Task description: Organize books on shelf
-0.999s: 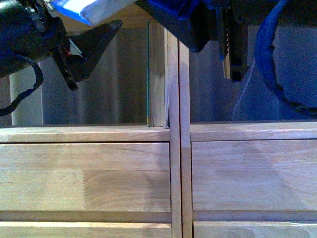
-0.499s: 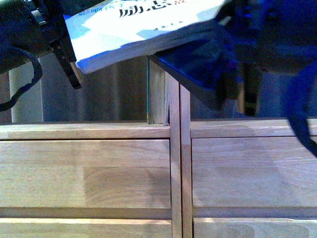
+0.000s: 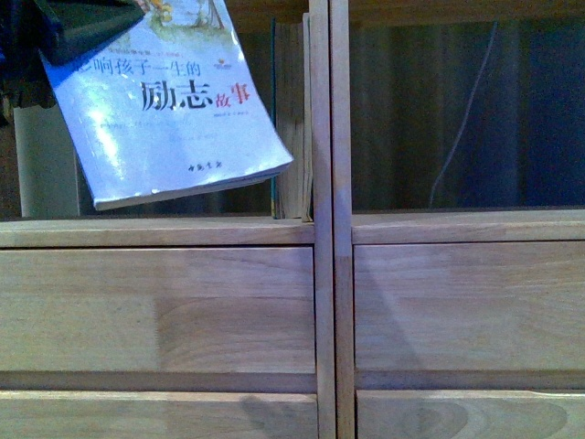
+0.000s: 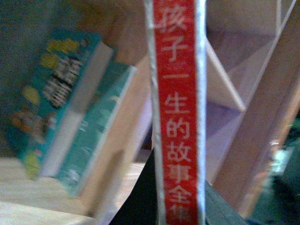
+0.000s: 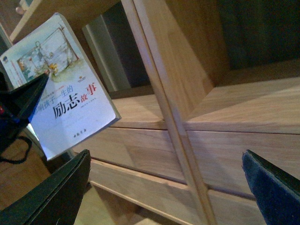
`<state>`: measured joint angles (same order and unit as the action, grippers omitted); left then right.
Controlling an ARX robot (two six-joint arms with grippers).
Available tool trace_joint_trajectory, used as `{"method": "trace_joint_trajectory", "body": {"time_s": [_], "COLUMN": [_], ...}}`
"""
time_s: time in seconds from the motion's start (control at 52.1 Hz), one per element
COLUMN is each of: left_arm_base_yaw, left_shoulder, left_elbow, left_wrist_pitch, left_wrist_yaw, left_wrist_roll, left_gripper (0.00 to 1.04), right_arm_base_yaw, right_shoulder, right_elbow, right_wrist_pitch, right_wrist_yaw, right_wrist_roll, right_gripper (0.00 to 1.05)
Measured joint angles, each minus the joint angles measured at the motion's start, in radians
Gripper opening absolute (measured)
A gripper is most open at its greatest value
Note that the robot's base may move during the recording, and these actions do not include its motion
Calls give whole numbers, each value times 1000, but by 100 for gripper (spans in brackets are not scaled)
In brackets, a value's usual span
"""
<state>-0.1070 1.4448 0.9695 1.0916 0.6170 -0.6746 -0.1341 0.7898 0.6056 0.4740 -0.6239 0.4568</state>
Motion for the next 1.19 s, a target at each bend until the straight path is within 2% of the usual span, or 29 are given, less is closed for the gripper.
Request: {"method": "trace_joint_trajectory", "body": {"time_s": [0.077,0.134,0.346,0.384,0.461,0.595,0.691,0.922,1.191], "left_arm_base_yaw": [2,1,-9,-15,-32,-80,-106,-146,-181], "left_shoulder": [24,45,150,189,257,382,464,628,674], "left_elbow": [55,101,288,341,440,628,751,917,913], "left_wrist_pitch": [-99,-170,-346,-357,-387,-414,-435,-454,-440], "left_wrist_yaw": [-63,-105,-286,-320,-339,-372,-432,-572,-592], "left_wrist_roll": [230,325,604,663,753,824,857,883,903], "left_gripper": [7,7,7,7,7,7,7,7,7], "right_arm_base_yaw": [-152,-222,-430,-446,-393,-190,-60,-42,-42], "right_shoulder": [-76,-113,-283,-333,-397,-452,-471,-476,-476], "right_elbow": [-26,-44,-122,-142,-161,-204,-211,-211,-211], "right_wrist_pitch": [-1,-8,-68,-95,-150,-231,-245,-246,-246], "right_wrist_yaw": [-94,-132,-235,-220,-159,34,116,130,130], "right_wrist_roll": [-19,-39,-172,-222,-338,-502,-549,-564,-564], "right_gripper": [98,98,98,98,98,98,98,98,98]}}
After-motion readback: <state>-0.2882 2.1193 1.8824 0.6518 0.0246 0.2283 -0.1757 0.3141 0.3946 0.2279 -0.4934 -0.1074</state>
